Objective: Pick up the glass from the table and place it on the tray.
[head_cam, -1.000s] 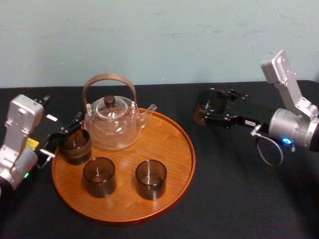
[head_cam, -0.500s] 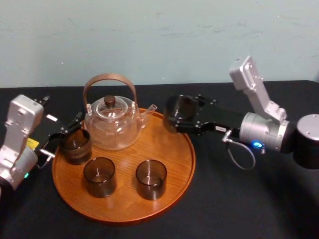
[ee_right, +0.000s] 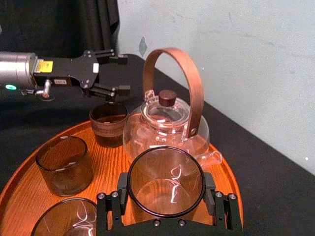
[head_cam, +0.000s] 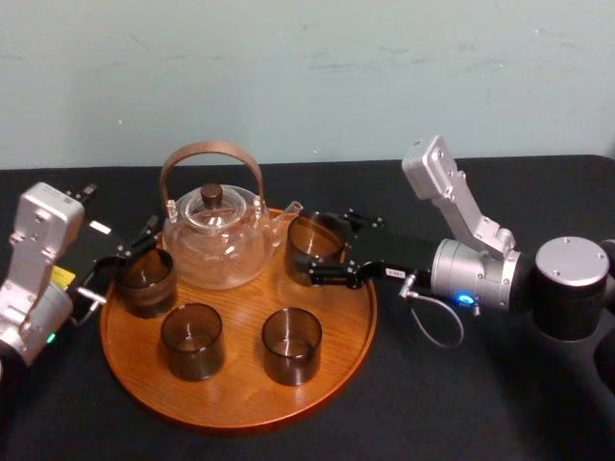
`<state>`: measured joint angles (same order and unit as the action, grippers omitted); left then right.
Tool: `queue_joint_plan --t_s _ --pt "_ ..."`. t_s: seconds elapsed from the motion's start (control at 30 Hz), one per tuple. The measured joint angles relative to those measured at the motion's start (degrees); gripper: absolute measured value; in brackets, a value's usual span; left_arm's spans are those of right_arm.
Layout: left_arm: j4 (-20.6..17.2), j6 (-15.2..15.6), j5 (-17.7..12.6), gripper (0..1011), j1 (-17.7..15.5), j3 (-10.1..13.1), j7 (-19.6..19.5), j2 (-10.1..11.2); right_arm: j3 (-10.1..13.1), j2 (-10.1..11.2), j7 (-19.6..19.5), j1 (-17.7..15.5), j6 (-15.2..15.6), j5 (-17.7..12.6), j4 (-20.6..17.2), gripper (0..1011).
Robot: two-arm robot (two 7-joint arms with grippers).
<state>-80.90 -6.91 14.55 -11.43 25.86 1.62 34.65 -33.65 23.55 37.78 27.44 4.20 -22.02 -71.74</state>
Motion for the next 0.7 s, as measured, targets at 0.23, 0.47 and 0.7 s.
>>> queue_joint_plan --t_s 0.23,0.47,0.7 --pt "0.0 0.0 0.0 1001 0.0 0.0 0.0 0.0 -0.7 -1.0 0.1 0.6 -0.5 0.1 2.9 902" --pt "0.0 0.0 0.0 1002 0.0 0.0 0.0 0.0 -1.2 -2.0 0.3 1.1 -0.9 0.3 5.5 903" --pt "0.0 0.0 0.0 1002 0.0 0.0 0.0 0.0 -1.5 -2.5 0.5 1.4 -1.0 0.6 7.0 902"
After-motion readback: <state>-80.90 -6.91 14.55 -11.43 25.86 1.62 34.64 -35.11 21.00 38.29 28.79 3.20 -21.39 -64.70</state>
